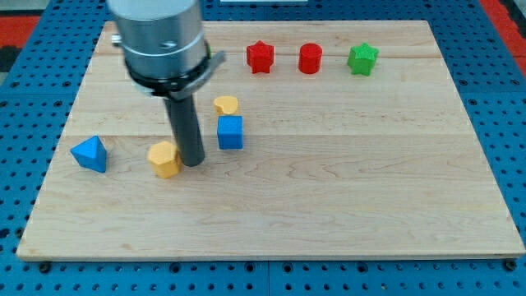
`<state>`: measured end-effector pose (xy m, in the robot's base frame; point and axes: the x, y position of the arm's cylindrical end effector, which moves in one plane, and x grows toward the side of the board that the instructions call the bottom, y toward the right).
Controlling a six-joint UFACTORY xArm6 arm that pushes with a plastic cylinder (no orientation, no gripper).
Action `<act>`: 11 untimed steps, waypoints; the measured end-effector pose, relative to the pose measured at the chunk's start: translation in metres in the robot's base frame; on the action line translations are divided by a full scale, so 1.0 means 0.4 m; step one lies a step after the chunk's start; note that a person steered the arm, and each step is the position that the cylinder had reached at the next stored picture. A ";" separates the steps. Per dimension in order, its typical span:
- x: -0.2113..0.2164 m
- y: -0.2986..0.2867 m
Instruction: Push the yellow hexagon and the blue triangle to the bottom left corner of the board
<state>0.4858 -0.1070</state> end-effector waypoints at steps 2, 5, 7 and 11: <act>0.046 -0.119; -0.052 -0.159; 0.118 -0.113; -0.023 -0.319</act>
<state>0.4764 -0.2347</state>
